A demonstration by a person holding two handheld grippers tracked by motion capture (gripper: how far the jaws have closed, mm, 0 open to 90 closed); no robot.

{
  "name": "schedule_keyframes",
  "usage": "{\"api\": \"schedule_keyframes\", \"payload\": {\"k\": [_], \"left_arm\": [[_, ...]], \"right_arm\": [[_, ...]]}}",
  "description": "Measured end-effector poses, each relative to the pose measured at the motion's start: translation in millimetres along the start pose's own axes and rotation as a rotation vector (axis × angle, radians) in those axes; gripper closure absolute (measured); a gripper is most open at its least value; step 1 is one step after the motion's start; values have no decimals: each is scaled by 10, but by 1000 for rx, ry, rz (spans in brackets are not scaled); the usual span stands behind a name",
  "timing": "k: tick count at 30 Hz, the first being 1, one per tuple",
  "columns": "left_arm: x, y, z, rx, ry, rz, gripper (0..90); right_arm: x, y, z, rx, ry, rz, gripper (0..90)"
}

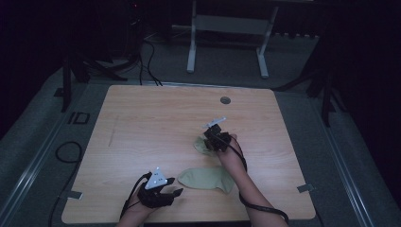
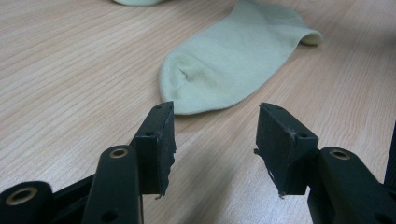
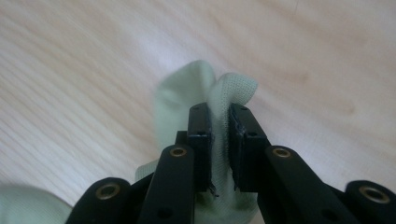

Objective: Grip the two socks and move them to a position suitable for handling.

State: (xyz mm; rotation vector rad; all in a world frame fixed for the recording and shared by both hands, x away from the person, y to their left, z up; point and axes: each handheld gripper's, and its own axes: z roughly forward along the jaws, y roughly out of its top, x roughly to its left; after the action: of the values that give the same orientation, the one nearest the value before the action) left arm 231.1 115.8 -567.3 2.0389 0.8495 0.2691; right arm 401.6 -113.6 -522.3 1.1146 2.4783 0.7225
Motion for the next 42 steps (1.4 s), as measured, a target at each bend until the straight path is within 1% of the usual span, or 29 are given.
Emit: {"api": "schedule_keyframes", "payload": {"k": [3,4,5,8,10,12,13,15,17,19,20,22,23,25,27,29,30,31,32,33,34,35,36,37,38,39,40,41,42], "left_arm": [[-1,20,10,-2,1,3,470],[0,30,11,-4,3,6,470],[-1,42,15,-8,3,2,470],[11,98,27,-14,2,7,472],[25,146,36,-20,7,11,480],[33,220,48,-24,18,19,489],[39,248,51,-26,21,26,505],[65,339,70,-32,36,41,532],[120,464,110,-35,50,54,620],[161,571,163,-31,58,71,716],[183,649,209,-29,71,82,740],[222,774,285,-26,66,94,817],[234,837,325,-26,73,97,833],[238,956,419,-15,83,122,853],[247,1061,531,-8,87,128,877],[282,1145,672,10,86,123,891],[301,1174,751,29,97,132,893],[301,1174,751,29,97,132,893],[337,1197,876,56,107,138,893],[367,1203,951,74,109,131,893],[396,1202,1021,101,122,139,893],[419,1195,1081,116,128,135,893],[439,1190,1116,130,123,131,893],[439,1190,1116,130,123,131,893],[476,1164,1200,176,142,141,893],[487,1147,1221,184,143,137,893],[498,1131,1238,198,148,134,893],[507,1111,1250,203,152,129,893],[519,1093,1250,189,145,116,893]], "right_arm": [[-36,-115,84,19,9,3,786],[-41,-143,109,24,3,-3,775],[-43,-167,121,17,6,-9,769],[-43,-192,123,-1,8,-9,717],[-26,-182,122,6,11,-31,656],[-24,-153,90,9,10,-41,637],[-32,-133,49,-3,6,-40,618],[-62,-101,-43,-34,19,-25,605],[-106,-83,-132,-54,19,-22,605],[-162,-83,-191,-59,22,-6,612],[-177,-89,-204,-60,22,1,618],[-214,-112,-221,-53,26,5,628],[-226,-125,-222,-50,26,5,628],[-244,-149,-202,-40,34,9,628],[-264,-169,-173,-34,36,14,627],[-288,-179,-145,-27,35,21,620],[-300,-182,-130,-23,33,24,620],[-300,-182,-130,-23,33,24,620],[-316,-186,-115,-18,39,27,612],[-327,-196,-95,-10,40,32,610],[-333,-206,-78,-6,44,31,603],[-334,-216,-62,3,51,31,598],[-333,-227,-44,14,53,23,588],[-333,-227,-44,14,53,23,588],[-331,-237,-30,23,57,20,582],[-319,-271,23,60,65,-1,578],[-316,-288,45,72,65,-15,591],[-321,-299,45,63,79,-6,656],[-327,-303,42,62,94,2,684]]}}
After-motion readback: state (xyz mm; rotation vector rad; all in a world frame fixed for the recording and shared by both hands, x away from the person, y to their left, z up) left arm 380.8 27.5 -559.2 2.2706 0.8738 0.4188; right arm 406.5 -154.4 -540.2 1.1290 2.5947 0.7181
